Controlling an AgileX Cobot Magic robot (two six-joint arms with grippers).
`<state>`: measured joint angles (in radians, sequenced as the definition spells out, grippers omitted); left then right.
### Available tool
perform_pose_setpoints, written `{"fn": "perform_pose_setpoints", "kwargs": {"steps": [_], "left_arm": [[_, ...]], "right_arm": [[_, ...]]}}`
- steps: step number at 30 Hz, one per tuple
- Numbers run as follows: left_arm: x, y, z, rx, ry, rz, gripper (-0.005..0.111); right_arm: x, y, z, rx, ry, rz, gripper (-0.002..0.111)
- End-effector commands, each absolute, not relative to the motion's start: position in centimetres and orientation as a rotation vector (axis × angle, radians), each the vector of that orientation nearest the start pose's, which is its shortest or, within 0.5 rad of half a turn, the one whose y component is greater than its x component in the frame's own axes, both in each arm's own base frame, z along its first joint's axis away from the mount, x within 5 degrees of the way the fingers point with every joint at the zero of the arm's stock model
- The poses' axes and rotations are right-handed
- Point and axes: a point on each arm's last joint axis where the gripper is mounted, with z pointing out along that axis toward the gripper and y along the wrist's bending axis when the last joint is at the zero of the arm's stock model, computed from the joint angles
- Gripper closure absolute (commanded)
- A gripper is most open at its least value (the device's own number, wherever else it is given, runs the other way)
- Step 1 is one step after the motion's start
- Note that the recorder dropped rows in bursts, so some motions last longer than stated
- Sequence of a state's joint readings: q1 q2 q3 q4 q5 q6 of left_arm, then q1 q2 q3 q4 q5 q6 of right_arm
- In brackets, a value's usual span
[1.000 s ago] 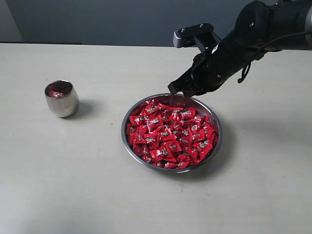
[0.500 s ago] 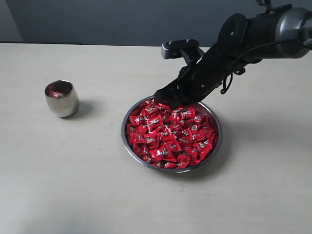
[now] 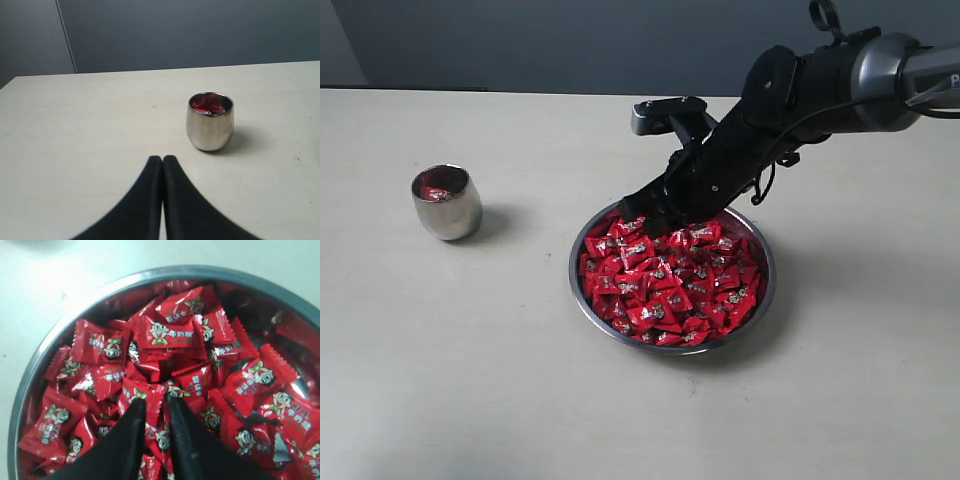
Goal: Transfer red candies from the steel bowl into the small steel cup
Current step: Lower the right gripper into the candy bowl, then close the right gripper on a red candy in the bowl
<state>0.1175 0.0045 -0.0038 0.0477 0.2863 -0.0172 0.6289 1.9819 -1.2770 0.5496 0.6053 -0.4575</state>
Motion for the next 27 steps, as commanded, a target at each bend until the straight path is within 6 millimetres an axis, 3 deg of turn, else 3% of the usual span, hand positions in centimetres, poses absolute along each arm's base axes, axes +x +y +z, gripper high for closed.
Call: {"fn": "perform_pose_setpoints", "kwargs": {"steps": [1,3,12,20,27], "left_arm": [[5.4,0.8,18.7,-0.092,1.767,0.114,0.106],[5.4,0.8,18.7,-0.092,1.767,0.114,0.106],[5.4,0.8,18.7,-0.092,1.767,0.114,0.106],[5.4,0.8,18.7,-0.092,1.767,0.114,0.106],[5.4,0.8,18.7,-0.092,1.767,0.114,0.106]], "right_arm": [[31.4,26.2,16.9,-0.912,2.578,0.600,0.065],[31.6,26.4,17.2,-0.893,2.576,0.611,0.060],[31.5,26.6,17.3,-0.842,2.585,0.661,0.061],[31.7,26.7,15.4,-0.841,2.638,0.657,0.061],[31.7,26.9,15.3,-0.806,2.644,0.692,0.061]]}}
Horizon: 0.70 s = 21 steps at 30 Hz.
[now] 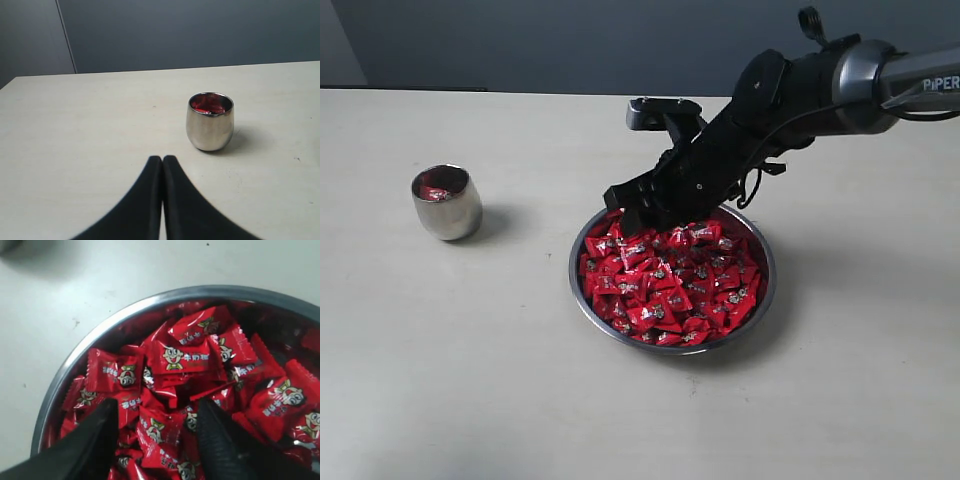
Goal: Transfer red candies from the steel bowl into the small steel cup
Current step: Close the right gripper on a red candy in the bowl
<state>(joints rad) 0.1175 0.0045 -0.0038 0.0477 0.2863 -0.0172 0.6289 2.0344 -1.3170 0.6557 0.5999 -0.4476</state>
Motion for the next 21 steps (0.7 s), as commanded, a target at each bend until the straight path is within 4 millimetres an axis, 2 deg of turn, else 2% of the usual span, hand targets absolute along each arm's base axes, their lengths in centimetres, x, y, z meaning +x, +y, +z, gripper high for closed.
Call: {"fn": "perform_pose_setpoints", "kwargs": {"steps": [1,7,11,18,21], "left_arm": [[5.4,0.8,18.7,-0.092,1.767,0.114,0.106],[5.4,0.8,18.7,-0.092,1.767,0.114,0.106],[5.4,0.8,18.7,-0.092,1.767,0.114,0.106],[5.4,0.8,18.7,-0.092,1.767,0.114,0.106],[5.4,0.8,18.7,-0.092,1.767,0.114,0.106]], "right_arm": [[31.7,26.9,15.2,-0.809,2.645,0.688,0.061],[31.9,26.9,15.1,-0.825,2.624,0.670,0.061],[31.7,27.0,13.6,-0.828,2.678,0.679,0.061],[31.4,27.2,13.7,-0.806,2.701,0.733,0.061],[30.8,27.9,13.6,-0.846,2.693,0.732,0.061]]}}
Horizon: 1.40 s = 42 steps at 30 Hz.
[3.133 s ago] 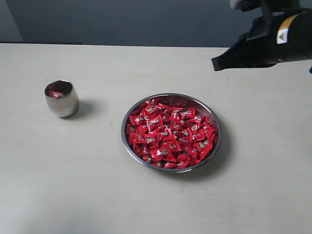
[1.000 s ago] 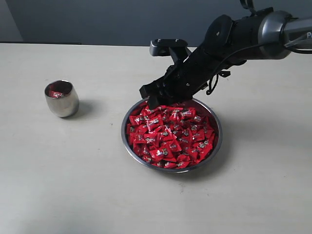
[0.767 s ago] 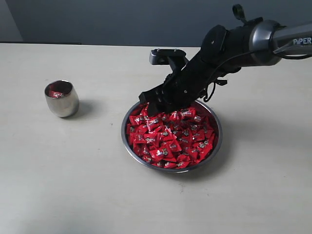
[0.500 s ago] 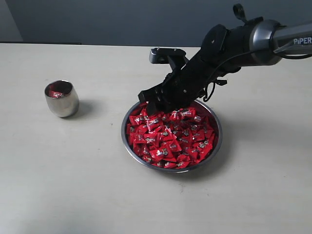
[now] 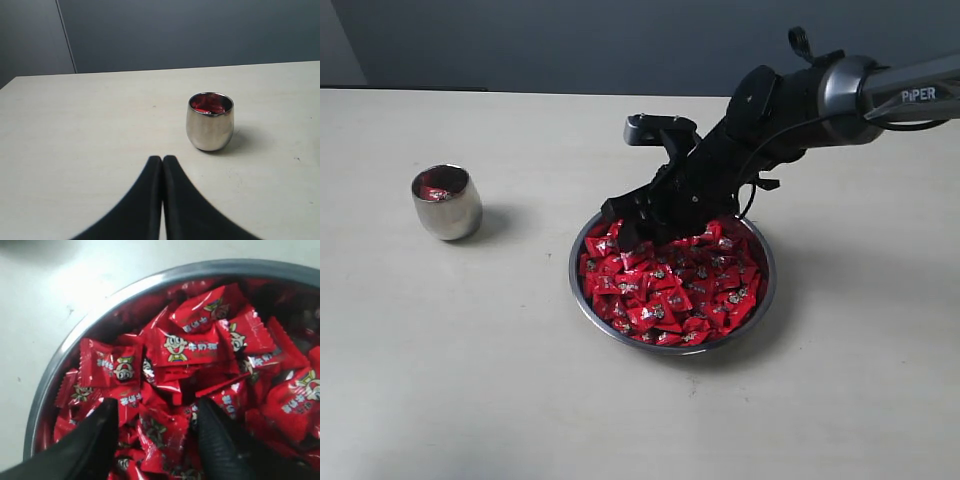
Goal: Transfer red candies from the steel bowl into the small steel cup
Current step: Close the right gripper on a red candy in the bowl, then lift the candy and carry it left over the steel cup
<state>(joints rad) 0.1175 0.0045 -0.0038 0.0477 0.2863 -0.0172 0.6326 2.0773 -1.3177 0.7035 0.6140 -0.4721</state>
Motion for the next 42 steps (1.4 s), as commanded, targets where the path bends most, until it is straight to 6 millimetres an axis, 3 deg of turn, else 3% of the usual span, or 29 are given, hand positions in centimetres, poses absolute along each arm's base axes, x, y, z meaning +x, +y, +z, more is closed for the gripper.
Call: {"fn": "perform_pose_setpoints", "kwargs": {"steps": [1,4,12,23,36,42], "left_arm": [[5.4,0.8,18.7,-0.092,1.767,0.114,0.106],[5.4,0.8,18.7,-0.092,1.767,0.114,0.106],[5.4,0.8,18.7,-0.092,1.767,0.114,0.106],[5.4,0.8,18.7,-0.092,1.767,0.114,0.106],[5.4,0.8,18.7,-0.092,1.767,0.114,0.106],[5.4,0.8,18.7,-0.092,1.767,0.114,0.106]], "right_arm": [[30.6,28.2,13.7,-0.854,2.688,0.734,0.061],[30.4,28.7,13.7,-0.859,2.668,0.725,0.065],[30.4,28.7,13.6,-0.877,2.662,0.709,0.108],[30.4,28.7,13.8,-0.874,2.656,0.709,0.109],[31.5,28.0,19.7,-0.813,2.395,0.625,0.109],[32.5,28.0,20.8,-0.691,2.289,0.603,0.109]]}}
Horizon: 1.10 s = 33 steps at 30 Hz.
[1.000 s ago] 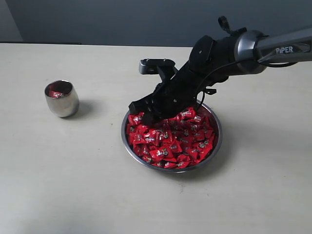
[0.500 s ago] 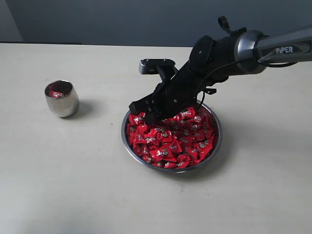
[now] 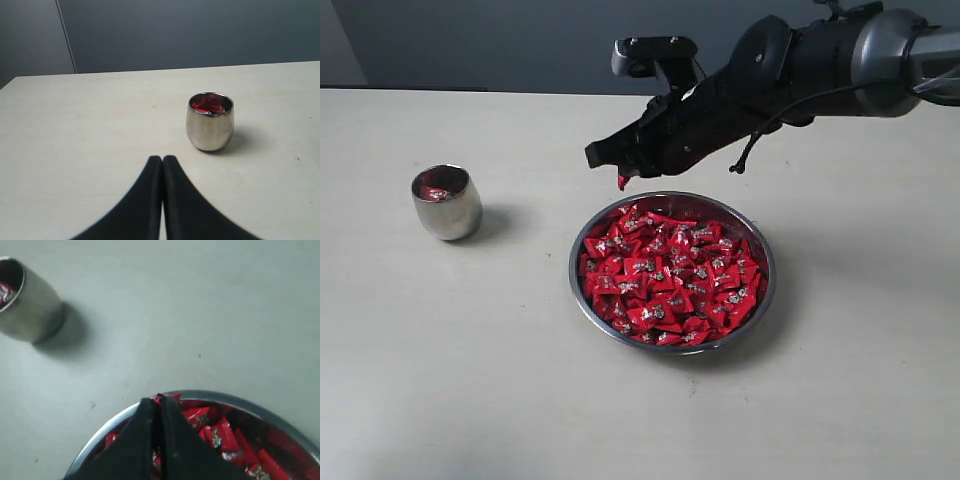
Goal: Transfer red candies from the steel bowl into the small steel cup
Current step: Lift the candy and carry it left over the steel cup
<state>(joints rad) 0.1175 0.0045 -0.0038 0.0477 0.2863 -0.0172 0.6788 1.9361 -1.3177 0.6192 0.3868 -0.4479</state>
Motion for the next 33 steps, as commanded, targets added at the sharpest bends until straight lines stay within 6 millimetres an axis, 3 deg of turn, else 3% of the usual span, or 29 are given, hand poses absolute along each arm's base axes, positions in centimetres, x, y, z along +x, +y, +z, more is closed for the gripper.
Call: {"fn": "perform_pose_setpoints", "kwargs": {"steps": [1,7,18,26,30,33], "left_arm": [[5.4,0.8,18.7,-0.092,1.767,0.114,0.106],[5.4,0.8,18.7,-0.092,1.767,0.114,0.106],[5.4,0.8,18.7,-0.092,1.767,0.114,0.106],[5.4,0.8,18.7,-0.092,1.767,0.114,0.106],[5.4,0.8,18.7,-0.092,1.767,0.114,0.106],[5.4,0.8,18.7,-0.092,1.767,0.114,0.106]], "right_arm": [[32.7,28.0,21.0,-0.665,2.274,0.604,0.109],[34.0,29.0,21.1,-0.645,2.240,0.618,0.109],[37.0,34.5,21.4,-0.794,2.142,0.689,0.109],[36.3,40.6,19.8,-1.046,2.012,0.950,0.109],[36.0,42.2,18.7,-1.184,1.966,1.004,0.109],[36.2,42.6,18.7,-1.180,1.947,1.016,0.109]]}}
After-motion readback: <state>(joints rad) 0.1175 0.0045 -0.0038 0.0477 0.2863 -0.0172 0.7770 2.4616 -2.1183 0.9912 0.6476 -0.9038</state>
